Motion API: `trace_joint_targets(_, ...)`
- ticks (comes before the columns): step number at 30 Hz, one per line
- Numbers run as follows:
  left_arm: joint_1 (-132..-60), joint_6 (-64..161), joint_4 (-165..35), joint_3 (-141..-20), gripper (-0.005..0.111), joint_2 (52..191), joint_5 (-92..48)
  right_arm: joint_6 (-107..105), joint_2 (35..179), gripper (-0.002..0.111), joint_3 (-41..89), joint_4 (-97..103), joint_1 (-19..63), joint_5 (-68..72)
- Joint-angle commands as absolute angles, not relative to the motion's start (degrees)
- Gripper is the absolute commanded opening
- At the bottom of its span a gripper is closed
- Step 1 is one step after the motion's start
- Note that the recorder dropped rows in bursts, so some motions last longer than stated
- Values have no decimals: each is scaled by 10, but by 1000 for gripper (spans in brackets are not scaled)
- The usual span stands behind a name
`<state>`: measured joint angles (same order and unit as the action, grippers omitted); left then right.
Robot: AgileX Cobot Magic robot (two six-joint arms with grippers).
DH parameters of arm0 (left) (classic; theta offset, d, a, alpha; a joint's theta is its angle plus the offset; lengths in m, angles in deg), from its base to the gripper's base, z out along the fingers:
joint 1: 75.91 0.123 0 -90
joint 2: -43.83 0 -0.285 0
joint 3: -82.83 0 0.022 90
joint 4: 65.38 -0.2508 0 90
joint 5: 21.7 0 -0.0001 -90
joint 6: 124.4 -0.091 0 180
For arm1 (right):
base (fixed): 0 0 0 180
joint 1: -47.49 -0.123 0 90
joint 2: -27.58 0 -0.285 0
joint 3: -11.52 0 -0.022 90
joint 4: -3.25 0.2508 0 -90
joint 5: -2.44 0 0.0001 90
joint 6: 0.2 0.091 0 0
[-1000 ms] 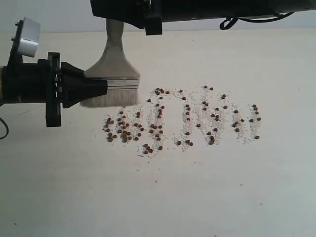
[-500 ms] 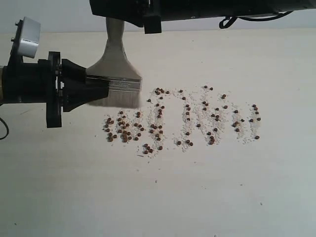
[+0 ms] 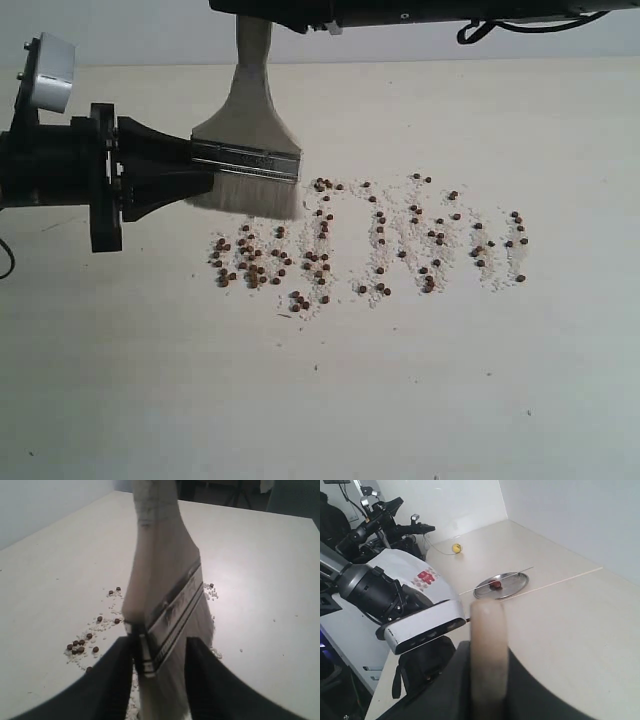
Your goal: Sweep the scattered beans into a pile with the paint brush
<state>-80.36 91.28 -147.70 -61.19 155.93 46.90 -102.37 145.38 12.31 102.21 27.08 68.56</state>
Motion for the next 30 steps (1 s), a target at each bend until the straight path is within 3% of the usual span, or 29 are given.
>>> trace_joint_targets(1, -803, 916, -1490, -614, 9, 1562, 472, -1022, 1452, 0, 118, 1032, 277, 670)
trace_joint_targets(3, -803, 913, -1494, -614, 0, 1562, 472, -1020, 1450, 0, 118, 1032, 277, 668)
trace_joint_targets(8, -792, 917, -1510, -614, 0, 1562, 468, -1007, 1433, 0, 118, 1012, 277, 633)
trace_joint_targets(10, -786, 920, -1512, -614, 8, 1562, 465, -1005, 1426, 0, 118, 1008, 277, 628)
trace_joint_targets(12, -786, 920, -1505, -614, 26, 1562, 465, -1003, 1421, 0, 118, 1007, 277, 628)
trace_joint_targets(15, -786, 923, -1505, -614, 38, 1562, 480, -1000, 1420, 0, 118, 1007, 277, 624)
trace_joint_targets(22, -775, 929, -1422, -614, 37, 1562, 468, -973, 1420, 0, 118, 987, 277, 626)
trace_joint_targets(23, -775, 929, -1410, -614, 36, 1562, 468, -973, 1420, 0, 118, 982, 277, 627)
trace_joint_targets(28, -772, 916, -1393, -614, 0, 1562, 442, -949, 1420, 0, 118, 971, 277, 620)
trace_joint_targets(30, -773, 931, -1379, -614, 0, 1562, 416, -944, 1420, 0, 118, 983, 277, 612)
